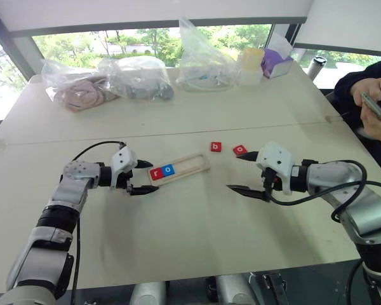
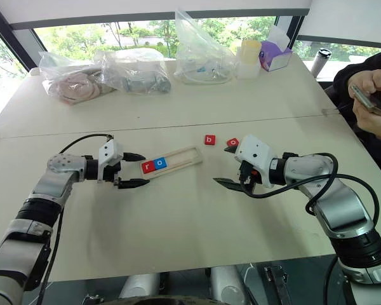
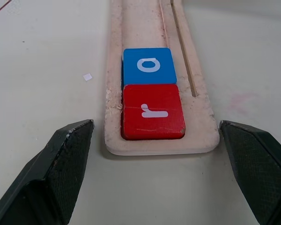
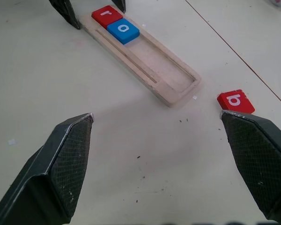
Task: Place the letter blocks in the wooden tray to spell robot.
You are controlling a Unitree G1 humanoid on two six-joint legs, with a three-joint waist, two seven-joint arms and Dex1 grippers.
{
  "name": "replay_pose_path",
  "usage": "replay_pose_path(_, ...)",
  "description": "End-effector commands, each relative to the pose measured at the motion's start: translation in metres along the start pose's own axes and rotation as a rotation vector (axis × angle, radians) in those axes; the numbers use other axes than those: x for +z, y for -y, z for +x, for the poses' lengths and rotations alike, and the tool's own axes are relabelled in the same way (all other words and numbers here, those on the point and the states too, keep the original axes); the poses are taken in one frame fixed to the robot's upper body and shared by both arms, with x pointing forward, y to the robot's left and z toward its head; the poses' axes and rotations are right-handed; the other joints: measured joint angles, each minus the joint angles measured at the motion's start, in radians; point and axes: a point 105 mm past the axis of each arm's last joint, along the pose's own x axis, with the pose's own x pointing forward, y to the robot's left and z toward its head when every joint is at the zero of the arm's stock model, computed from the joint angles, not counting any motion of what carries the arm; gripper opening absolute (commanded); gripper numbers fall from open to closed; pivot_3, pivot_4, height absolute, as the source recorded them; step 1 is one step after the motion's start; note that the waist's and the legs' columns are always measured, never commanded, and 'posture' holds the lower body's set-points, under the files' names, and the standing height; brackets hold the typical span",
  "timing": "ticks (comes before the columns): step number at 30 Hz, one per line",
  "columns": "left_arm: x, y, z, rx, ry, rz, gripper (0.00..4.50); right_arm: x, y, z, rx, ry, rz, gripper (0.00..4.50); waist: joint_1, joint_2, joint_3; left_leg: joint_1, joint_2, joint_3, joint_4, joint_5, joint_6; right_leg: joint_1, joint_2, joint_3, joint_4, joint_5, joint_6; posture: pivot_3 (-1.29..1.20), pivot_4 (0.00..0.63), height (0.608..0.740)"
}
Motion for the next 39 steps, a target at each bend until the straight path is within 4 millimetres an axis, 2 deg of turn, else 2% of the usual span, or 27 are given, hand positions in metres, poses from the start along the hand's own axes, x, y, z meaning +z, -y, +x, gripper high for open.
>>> replay_pose_path(1,-0.009,0.004,0.004,0.015,-0.023,0.004,4.5,0.014,-0.001,-0.003,-0.011,0.04,-0.052,4.46,0.001,0.0,0.0,0.0,0.0,0.0,0.0,0.0,0.0,0.0,0.0,0.0,0.0,0.0,0.0,0.0,0.15,0.74)
replay_pose_path(13,-0.026,0.008,0.014,0.039,-0.042,0.031,4.5,0.012,-0.004,-0.003,-0.017,0.029,-0.057,4.46,0.007,0.002,-0.002,0.004,-0.001,0.0,0.001,0.0,0.0,0.005,-0.001,0.0,0.0,0.0,0.0,0.0,0.15,0.74)
replay_pose_path(27,-0.041,0.01,0.012,0.02,-0.081,-0.023,4.5,0.013,-0.006,-0.006,-0.031,0.023,-0.051,4.46,0.005,0.006,-0.006,0.007,-0.001,0.0,0.001,0.0,0.0,0.007,-0.001,0.0,0.0,-0.003,0.002,0.0,0.15,0.74)
replay_pose_path(32,-0.041,0.012,0.014,0.002,-0.081,-0.025,3.12,0.013,-0.007,-0.006,-0.036,0.02,-0.047,4.5,0.003,0.007,-0.006,0.012,-0.001,0.0,0.0,0.0,0.0,0.011,-0.001,0.0,0.0,-0.004,0.0,0.0,0.15,0.74)
replay_pose_path(39,-0.038,0.02,0.019,-0.046,-0.068,-0.006,3.12,0.012,-0.008,-0.007,-0.042,0.016,-0.043,4.5,0.002,0.007,-0.006,0.015,-0.001,0.0,-0.001,0.0,0.0,0.015,-0.001,0.0,-0.001,-0.004,0.001,0.0,0.15,0.74)
